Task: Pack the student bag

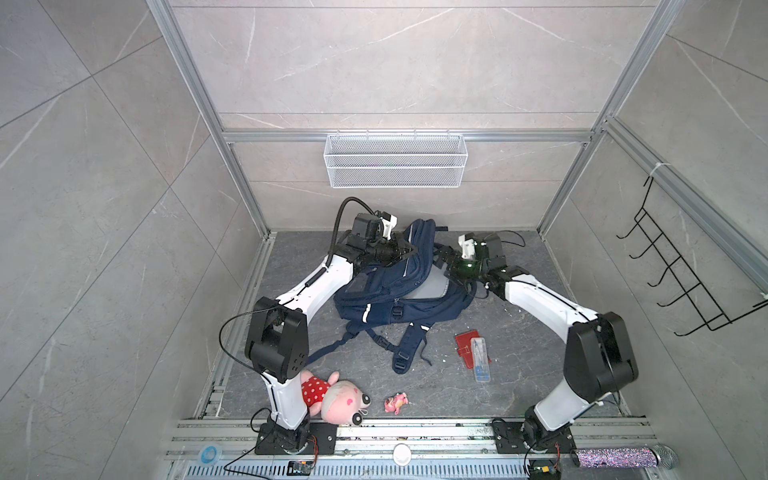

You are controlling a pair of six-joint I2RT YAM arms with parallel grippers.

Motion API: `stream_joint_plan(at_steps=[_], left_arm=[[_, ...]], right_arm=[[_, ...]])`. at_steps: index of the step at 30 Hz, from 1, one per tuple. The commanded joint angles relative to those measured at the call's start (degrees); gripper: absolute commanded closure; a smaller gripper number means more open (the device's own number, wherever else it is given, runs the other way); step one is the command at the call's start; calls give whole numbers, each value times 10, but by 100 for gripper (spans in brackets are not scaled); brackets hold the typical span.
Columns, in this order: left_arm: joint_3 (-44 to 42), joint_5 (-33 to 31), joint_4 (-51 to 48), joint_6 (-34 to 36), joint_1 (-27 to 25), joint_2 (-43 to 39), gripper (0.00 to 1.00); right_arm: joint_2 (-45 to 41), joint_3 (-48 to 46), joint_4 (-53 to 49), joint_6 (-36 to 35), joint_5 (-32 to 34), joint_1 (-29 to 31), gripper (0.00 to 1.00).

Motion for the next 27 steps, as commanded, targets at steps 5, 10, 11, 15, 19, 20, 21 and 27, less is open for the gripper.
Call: stream_joint_plan(at_steps=[5, 10, 11, 15, 19, 20, 21, 27], left_arm=[[14, -7, 22, 17, 14, 39, 100], [50, -9, 9, 15, 5, 92, 100], [60, -10, 5, 12, 1, 106, 100], [88, -12, 4, -6, -16, 154, 100], [105, -16, 3, -15, -32, 181, 100], [106, -15, 0, -16, -34, 184, 100], [105, -15, -3, -16, -35, 184, 95], [62, -34, -40, 0, -21, 120, 50]], right_arm=[[-126, -37, -160, -70, 64, -41, 0], [-163, -53, -197, -76, 96, -55, 0], [-166, -55, -196, -77, 96, -55, 0], [-157, -45, -201, -91, 86, -55, 0], [-144, -31, -202, -93, 87, -54, 0], [-139, -27, -202, -91, 86, -54, 0], [-134, -24, -201, -89, 83, -53, 0], [-117, -12, -194, -85, 78, -53, 0]])
